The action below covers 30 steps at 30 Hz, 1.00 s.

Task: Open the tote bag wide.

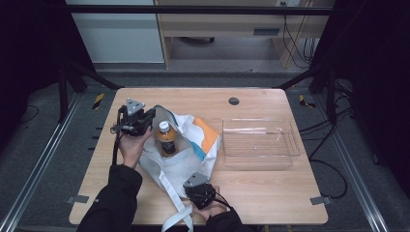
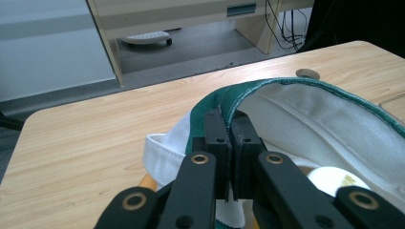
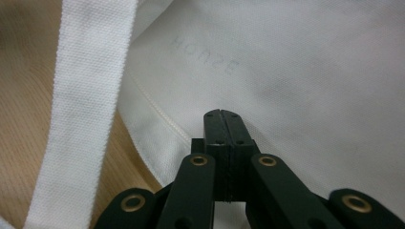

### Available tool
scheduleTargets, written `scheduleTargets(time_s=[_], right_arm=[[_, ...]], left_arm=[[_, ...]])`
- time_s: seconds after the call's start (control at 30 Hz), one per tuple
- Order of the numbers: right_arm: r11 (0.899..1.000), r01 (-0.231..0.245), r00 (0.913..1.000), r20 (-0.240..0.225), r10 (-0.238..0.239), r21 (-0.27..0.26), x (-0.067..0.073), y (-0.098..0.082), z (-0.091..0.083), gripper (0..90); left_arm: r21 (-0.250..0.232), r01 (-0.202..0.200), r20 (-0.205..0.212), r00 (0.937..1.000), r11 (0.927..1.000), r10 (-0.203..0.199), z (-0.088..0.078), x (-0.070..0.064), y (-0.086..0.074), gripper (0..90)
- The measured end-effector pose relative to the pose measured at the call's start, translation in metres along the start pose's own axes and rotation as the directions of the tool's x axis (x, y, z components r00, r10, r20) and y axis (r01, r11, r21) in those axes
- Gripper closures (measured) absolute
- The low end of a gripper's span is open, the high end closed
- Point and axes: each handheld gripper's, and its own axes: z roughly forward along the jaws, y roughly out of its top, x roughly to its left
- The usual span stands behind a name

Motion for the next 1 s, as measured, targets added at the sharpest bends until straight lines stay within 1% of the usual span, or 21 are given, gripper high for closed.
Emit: scheduleTargets(time_s=[0.03,0.27,0.4,0.53,0.7,1.0], right_arm=[[1.0,0.0,1.0,0.001,0.0,-0.001,0.0,0.0,0.0,90.0],[1.0,0.0,1.0,0.0,0.0,-0.003,0.0,0.0,0.0,90.0],[1.0,-0.001,1.0,-0.001,0.001,-0.002,0.0,0.0,0.0,90.0],[1.0,0.003,1.0,0.0,-0.003,-0.003,0.0,0.0,0.0,90.0],[1.0,0.003,1.0,-0.001,-0.003,-0.005,0.0,0.0,0.001,90.0],[1.0,-0.001,1.0,0.0,0.001,-0.007,0.001,0.0,0.001,90.0]], left_arm=[[0.0,0.004,-0.003,1.0,1.0,-0.004,0.003,0.001,-0.002,88.1],[0.024,0.003,-0.008,1.0,0.9997,-0.003,0.013,0.004,-0.009,88.1],[0.041,0.005,-0.009,0.9999,0.9992,-0.005,0.021,0.005,-0.015,88.0],[0.048,0.007,-0.011,0.9999,0.9988,-0.006,0.027,0.007,-0.019,88.1],[0.044,0.013,-0.006,0.9999,0.9989,-0.013,0.03,0.009,-0.02,88.0],[0.058,0.004,0.002,1.0,0.9983,-0.004,0.036,0.011,-0.025,87.9]])
